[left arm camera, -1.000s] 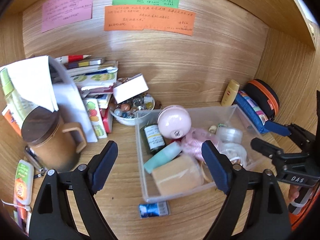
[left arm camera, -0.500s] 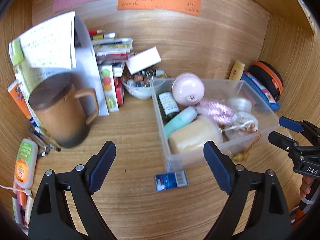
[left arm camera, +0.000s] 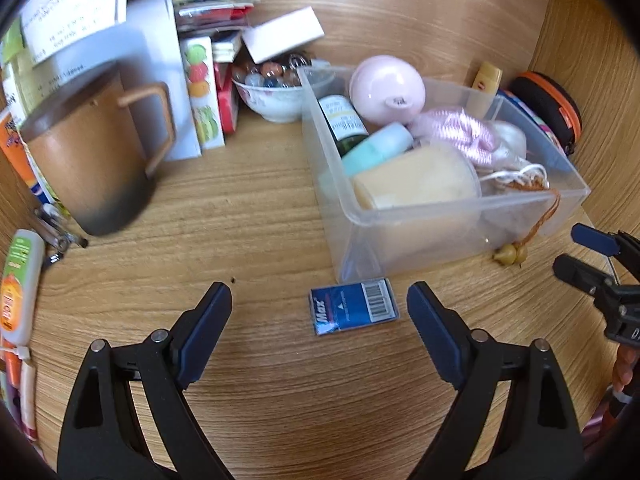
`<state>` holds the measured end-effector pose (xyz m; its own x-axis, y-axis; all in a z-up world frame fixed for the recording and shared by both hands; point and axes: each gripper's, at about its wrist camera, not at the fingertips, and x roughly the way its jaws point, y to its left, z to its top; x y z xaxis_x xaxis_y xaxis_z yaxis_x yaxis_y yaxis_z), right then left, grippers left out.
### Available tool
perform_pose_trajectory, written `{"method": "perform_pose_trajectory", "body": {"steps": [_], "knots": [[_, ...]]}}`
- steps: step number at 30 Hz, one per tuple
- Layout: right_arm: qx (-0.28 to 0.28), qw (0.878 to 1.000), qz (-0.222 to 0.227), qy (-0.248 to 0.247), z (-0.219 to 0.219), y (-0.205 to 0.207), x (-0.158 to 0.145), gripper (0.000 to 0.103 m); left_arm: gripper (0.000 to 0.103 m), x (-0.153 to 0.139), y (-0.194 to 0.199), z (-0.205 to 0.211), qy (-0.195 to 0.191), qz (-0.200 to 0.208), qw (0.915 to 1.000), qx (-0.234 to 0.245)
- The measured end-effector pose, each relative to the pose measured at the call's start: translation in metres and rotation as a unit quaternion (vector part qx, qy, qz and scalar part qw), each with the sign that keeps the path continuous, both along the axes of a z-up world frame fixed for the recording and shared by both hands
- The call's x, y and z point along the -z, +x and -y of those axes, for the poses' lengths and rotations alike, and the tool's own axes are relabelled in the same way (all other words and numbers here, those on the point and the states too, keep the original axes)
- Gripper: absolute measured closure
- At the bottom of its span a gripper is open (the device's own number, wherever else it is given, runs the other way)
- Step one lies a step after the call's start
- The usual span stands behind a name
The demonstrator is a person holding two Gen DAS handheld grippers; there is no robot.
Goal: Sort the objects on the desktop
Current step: 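Move the left gripper to the blue Max card box while the right approaches the green gourd charm, then grasp the blue card box with the left gripper while the right grasps the gourd charm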
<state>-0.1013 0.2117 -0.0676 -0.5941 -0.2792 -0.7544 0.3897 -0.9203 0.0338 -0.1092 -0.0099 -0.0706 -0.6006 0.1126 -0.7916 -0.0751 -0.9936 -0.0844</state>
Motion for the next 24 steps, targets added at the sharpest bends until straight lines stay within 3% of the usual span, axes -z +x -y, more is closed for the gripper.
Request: {"method": "perform_pose_trajectory", "body": {"steps": [9, 19, 24], "knots": [[-0.021, 0.999, 0.034, 0.004, 0.017, -0.004, 0.024, 0.030, 0.013, 0.009, -0.001, -0.007, -0.001, 0.014, 0.9999, 0.002], [-0.001, 0.999, 0.035, 0.002, 0.026, -0.012, 0.028, 0.031, 0.013, 0.014, -0.004, -0.007, -0.014, 0.005, 0.9998, -0.014], [0.003, 0.999, 0.042, 0.001, 0.032, -0.016, 0.032, 0.043, 0.013, 0.016, -0.005, -0.009, -0.032, 0.004, 0.9994, -0.014]]}}
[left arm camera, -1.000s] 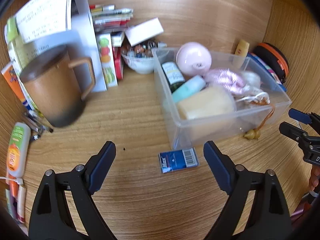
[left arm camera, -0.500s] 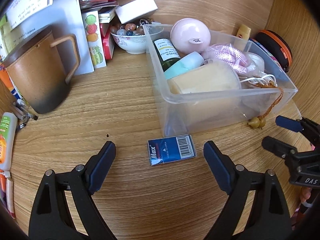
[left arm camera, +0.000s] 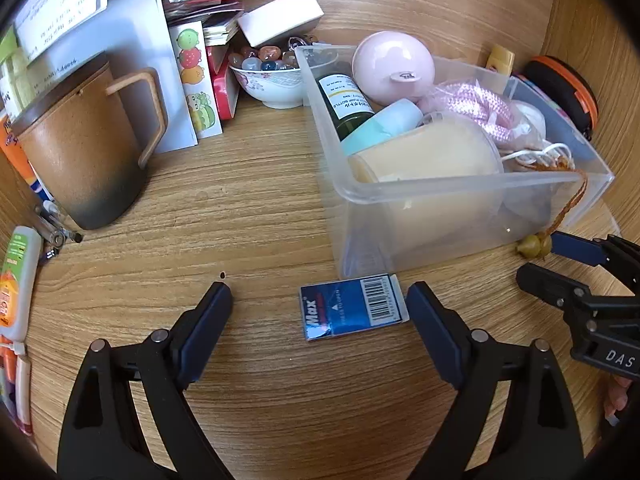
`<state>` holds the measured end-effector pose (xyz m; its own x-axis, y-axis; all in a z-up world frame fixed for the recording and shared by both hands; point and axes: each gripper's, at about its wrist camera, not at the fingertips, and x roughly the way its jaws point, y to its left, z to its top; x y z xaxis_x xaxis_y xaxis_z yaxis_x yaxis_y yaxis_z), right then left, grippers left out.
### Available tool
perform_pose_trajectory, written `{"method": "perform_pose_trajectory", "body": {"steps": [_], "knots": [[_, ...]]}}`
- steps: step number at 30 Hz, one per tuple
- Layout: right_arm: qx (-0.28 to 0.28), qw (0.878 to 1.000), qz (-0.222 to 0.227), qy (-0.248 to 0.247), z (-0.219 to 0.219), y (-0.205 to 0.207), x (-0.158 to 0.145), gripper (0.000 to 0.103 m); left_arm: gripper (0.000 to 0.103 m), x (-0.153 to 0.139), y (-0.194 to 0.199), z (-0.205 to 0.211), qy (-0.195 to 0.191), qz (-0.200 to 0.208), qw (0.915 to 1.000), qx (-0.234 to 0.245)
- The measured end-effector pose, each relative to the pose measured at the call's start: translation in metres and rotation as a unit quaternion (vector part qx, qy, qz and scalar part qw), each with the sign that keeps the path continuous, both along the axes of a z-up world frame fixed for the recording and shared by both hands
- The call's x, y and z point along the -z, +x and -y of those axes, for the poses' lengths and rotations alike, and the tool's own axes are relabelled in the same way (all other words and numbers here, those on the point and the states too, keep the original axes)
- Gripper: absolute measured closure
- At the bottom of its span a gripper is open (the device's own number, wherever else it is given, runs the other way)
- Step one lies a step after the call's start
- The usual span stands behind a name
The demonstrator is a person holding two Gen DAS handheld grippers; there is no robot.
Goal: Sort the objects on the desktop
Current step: 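Grasp the blue card box with the left gripper while the right grasps the gourd charm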
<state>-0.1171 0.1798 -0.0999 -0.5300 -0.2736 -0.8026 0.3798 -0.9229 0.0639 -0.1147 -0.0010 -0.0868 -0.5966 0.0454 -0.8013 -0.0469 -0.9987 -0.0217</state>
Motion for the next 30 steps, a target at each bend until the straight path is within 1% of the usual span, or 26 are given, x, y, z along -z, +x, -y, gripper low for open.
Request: {"method": "perform_pose_trajectory", "body": {"steps": [2, 3, 8, 12, 13, 15, 17, 18, 20, 23, 25, 30], "knots": [[0.001, 1.000, 0.003, -0.005, 0.000, -0.001, -0.001, 0.045, 0.014, 0.000, 0.000, 0.001, 0.000, 0.000, 1.0000, 0.000], [0.002, 1.000, 0.003, -0.007, 0.000, -0.001, -0.001, 0.049, 0.014, -0.001, 0.000, 0.001, 0.001, 0.000, 1.0000, 0.000], [0.001, 1.000, -0.004, 0.002, 0.002, -0.001, -0.002, 0.059, 0.022, -0.001, 0.000, 0.002, 0.000, -0.003, 1.0000, -0.005], [0.000, 1.000, -0.006, -0.002, -0.001, -0.003, -0.003, 0.069, 0.025, -0.002, 0.000, 0.003, 0.000, -0.005, 1.0000, -0.006], [0.001, 1.000, -0.006, -0.003, -0.002, -0.003, -0.002, 0.071, 0.026, -0.002, 0.000, 0.003, -0.001, -0.005, 1.0000, -0.006], [0.001, 1.000, -0.006, -0.007, -0.004, -0.003, -0.002, 0.072, 0.029, -0.003, 0.001, 0.003, -0.001, -0.006, 1.0000, -0.008], [0.000, 1.000, -0.005, -0.011, -0.003, -0.003, -0.001, 0.072, 0.035, -0.003, 0.003, 0.004, -0.002, -0.008, 0.9999, -0.011], [0.000, 1.000, -0.005, -0.012, -0.002, -0.003, 0.000, 0.072, 0.036, -0.003, 0.004, 0.005, -0.001, -0.009, 0.9999, -0.012], [0.001, 1.000, -0.003, -0.015, -0.002, -0.004, 0.000, 0.073, 0.044, -0.004, 0.006, 0.007, 0.000, -0.011, 0.9998, -0.015], [0.000, 1.000, -0.002, -0.021, -0.004, -0.003, -0.001, 0.073, 0.052, -0.005, 0.008, 0.012, 0.006, -0.015, 0.9996, -0.024], [-0.001, 1.000, -0.003, -0.025, -0.006, -0.002, -0.002, 0.073, 0.056, -0.005, 0.009, 0.016, 0.013, -0.016, 0.9993, -0.029], [-0.004, 0.999, -0.014, -0.034, -0.011, 0.004, -0.009, 0.073, 0.056, -0.006, 0.011, 0.019, 0.032, -0.019, 0.9988, -0.032]]}}
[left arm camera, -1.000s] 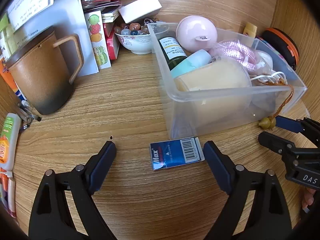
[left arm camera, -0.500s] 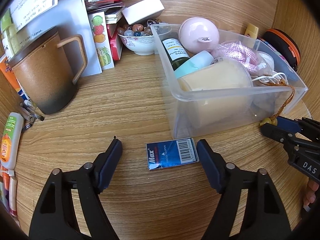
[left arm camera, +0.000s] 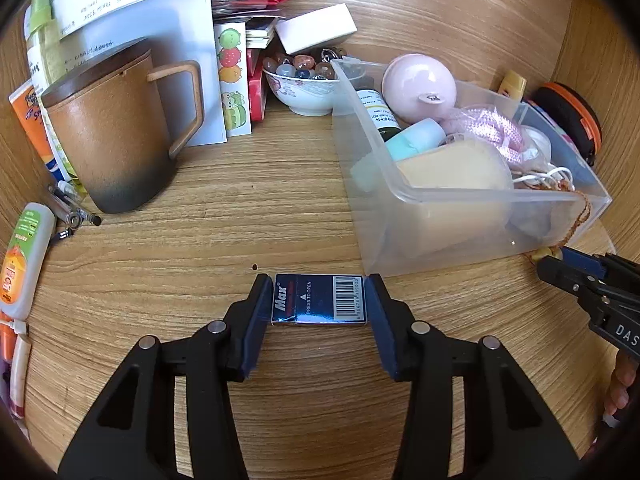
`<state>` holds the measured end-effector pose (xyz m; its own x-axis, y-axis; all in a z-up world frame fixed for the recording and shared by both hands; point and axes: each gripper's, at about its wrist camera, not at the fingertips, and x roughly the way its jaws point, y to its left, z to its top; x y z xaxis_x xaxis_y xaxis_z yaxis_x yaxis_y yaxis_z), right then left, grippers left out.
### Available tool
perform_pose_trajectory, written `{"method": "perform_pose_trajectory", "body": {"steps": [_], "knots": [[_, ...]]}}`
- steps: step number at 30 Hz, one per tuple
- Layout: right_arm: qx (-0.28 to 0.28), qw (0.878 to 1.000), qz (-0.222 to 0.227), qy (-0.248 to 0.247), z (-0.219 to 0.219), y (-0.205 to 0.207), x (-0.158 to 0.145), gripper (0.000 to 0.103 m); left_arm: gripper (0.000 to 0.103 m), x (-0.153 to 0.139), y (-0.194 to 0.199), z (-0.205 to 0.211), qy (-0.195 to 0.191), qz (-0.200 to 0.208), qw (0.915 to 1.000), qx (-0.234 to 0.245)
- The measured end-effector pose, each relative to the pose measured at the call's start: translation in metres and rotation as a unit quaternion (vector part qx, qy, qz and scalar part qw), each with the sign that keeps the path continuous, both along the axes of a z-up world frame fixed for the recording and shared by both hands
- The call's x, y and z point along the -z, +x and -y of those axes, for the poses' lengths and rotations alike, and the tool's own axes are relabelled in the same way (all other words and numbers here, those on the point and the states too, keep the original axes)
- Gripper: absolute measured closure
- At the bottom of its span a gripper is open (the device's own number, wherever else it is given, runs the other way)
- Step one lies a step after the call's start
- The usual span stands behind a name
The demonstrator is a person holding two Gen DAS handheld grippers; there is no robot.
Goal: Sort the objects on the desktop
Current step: 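Grasp the blue card box with the left gripper while the right grasps the gourd charm, then lift and carry the card box and gourd charm over the clear box with both grippers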
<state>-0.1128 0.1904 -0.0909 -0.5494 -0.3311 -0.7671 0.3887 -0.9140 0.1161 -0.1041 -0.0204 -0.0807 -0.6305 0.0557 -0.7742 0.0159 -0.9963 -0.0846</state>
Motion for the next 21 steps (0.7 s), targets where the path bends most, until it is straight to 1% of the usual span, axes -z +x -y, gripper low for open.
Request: {"method": "perform_pose_trajectory", "body": {"steps": [9, 12, 16, 21], "knots": [[0.008, 1.000, -0.025, -0.007, -0.017, 0.012, -0.022, 0.073, 0.056, -0.002, 0.008, 0.011, 0.021, -0.004, 0.9996, -0.018], [0.011, 0.999, -0.034, -0.008, -0.022, 0.015, -0.030, 0.073, 0.056, -0.005, 0.012, 0.014, 0.023, -0.008, 0.9994, -0.023], [0.011, 0.999, -0.045, -0.011, -0.025, 0.018, -0.037, 0.073, 0.056, -0.012, 0.019, 0.018, 0.027, -0.016, 0.9991, -0.029], [0.008, 0.998, -0.062, -0.019, -0.028, 0.023, -0.050, 0.073, 0.056, -0.032, 0.025, 0.019, 0.031, -0.039, 0.9982, -0.033]]}}
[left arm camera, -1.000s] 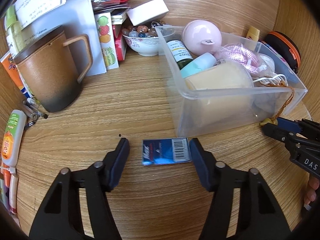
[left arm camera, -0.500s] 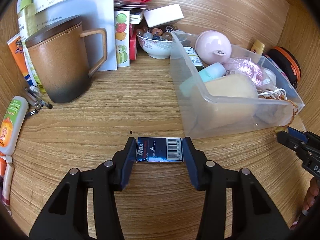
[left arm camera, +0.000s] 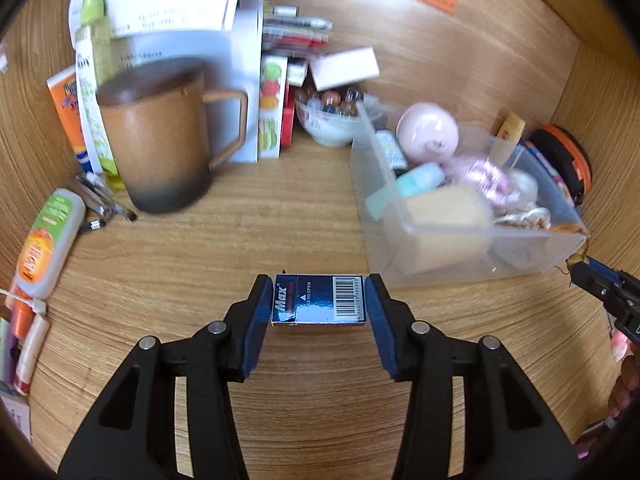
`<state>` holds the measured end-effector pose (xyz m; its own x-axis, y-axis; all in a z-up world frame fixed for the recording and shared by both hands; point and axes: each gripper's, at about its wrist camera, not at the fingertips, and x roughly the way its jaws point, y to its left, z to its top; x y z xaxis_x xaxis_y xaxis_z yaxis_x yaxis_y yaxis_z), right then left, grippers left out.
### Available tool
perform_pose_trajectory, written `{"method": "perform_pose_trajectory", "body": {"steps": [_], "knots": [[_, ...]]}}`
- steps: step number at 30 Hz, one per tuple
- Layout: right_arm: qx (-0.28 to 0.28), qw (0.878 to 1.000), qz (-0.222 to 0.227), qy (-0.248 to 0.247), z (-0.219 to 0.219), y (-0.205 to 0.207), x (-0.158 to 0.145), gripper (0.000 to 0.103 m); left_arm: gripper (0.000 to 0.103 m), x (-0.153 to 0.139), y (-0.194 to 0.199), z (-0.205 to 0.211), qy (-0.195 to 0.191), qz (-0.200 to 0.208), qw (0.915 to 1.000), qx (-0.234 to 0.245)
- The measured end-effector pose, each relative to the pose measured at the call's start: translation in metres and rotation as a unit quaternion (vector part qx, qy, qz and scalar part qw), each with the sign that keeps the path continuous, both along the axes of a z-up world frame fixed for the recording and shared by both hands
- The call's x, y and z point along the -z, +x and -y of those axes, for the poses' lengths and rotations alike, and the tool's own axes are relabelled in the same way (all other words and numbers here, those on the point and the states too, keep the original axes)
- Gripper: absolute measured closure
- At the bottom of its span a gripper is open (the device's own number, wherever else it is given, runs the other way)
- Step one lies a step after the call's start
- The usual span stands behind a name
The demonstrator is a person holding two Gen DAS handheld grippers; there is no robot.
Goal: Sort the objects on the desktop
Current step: 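Lift and carry the card box and gourd charm over the clear box with both grippers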
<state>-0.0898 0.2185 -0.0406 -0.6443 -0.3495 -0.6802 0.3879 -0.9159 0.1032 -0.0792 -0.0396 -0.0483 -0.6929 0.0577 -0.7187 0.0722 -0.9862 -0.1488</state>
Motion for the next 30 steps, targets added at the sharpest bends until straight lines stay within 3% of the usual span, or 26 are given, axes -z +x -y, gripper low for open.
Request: {"method": "perform_pose_trajectory", "body": {"steps": [14, 20, 30], "knots": [[-0.016, 0.998, -0.052, -0.009, 0.007, -0.016, -0.030, 0.073, 0.056, -0.047, -0.018, -0.014, 0.008, -0.050, 0.9986, 0.014], [-0.019, 0.999, -0.041, -0.012, 0.004, -0.035, -0.026, 0.073, 0.056, -0.057, -0.027, -0.027, 0.007, -0.061, 0.9978, 0.027], [-0.027, 0.999, -0.021, -0.008, -0.003, -0.053, -0.016, 0.073, 0.056, -0.054, -0.055, -0.048, 0.013, -0.044, 0.9977, 0.049]]}}
